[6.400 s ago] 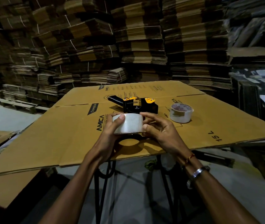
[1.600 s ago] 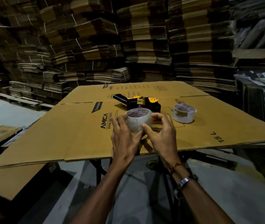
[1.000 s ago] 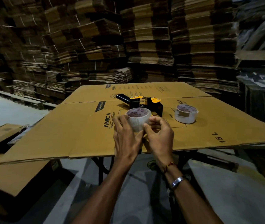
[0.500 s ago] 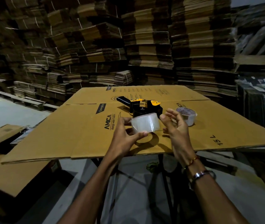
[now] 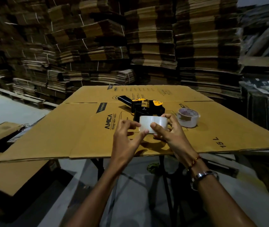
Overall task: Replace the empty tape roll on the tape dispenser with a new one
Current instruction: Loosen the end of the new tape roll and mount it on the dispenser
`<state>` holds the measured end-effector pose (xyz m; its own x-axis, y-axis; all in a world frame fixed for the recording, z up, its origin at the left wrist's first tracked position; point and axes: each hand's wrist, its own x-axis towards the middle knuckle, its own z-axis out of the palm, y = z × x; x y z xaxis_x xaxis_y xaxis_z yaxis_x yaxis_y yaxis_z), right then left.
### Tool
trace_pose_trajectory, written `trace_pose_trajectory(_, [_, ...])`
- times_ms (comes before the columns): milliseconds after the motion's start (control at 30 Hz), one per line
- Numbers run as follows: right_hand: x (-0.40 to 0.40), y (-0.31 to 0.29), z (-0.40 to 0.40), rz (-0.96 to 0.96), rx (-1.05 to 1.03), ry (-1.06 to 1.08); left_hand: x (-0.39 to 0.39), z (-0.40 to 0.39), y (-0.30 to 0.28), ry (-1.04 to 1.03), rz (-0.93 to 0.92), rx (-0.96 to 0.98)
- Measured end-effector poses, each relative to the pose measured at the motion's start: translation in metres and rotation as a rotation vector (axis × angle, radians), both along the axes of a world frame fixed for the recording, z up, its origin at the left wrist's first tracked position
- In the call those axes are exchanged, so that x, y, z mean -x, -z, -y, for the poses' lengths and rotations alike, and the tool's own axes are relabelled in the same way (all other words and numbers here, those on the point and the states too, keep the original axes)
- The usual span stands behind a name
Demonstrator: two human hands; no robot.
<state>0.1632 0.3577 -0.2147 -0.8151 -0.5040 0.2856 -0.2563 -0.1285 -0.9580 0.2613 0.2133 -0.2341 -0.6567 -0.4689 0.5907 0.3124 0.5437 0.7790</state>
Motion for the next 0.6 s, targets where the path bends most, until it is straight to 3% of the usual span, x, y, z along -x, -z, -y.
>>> trace_pose_trajectory(67, [-0.001, 0.002, 0.001, -0.05, -0.062, 0.019, 0.004, -0.008, 0.003, -0.08, -0.008, 0.094])
trace_pose_trajectory(600, [0.0, 0.012, 0.01, -0.303, -0.221, 0.238, 0.008, -0.017, 0.008, -0.289, -0.025, 0.245])
